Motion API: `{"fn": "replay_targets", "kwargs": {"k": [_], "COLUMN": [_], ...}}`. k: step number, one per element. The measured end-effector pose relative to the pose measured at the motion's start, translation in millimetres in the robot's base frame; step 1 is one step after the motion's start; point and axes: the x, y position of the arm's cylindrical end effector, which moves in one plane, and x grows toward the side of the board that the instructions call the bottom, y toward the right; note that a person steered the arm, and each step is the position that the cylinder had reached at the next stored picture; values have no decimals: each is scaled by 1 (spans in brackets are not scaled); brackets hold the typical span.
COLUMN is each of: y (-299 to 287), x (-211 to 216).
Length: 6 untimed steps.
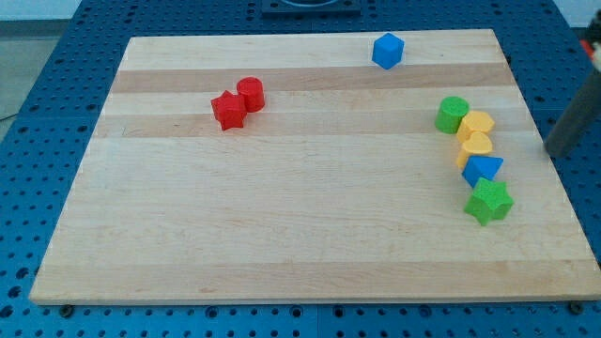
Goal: Place the yellow heart to the left of the yellow hexagon
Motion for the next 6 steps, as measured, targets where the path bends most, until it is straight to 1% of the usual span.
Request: {"fn": "replay_targets", "kwargs": {"k": [2, 3, 4, 5, 6], "y": [-102, -112, -84, -84, -135], "x": [-10, -7, 9, 27, 27]}}
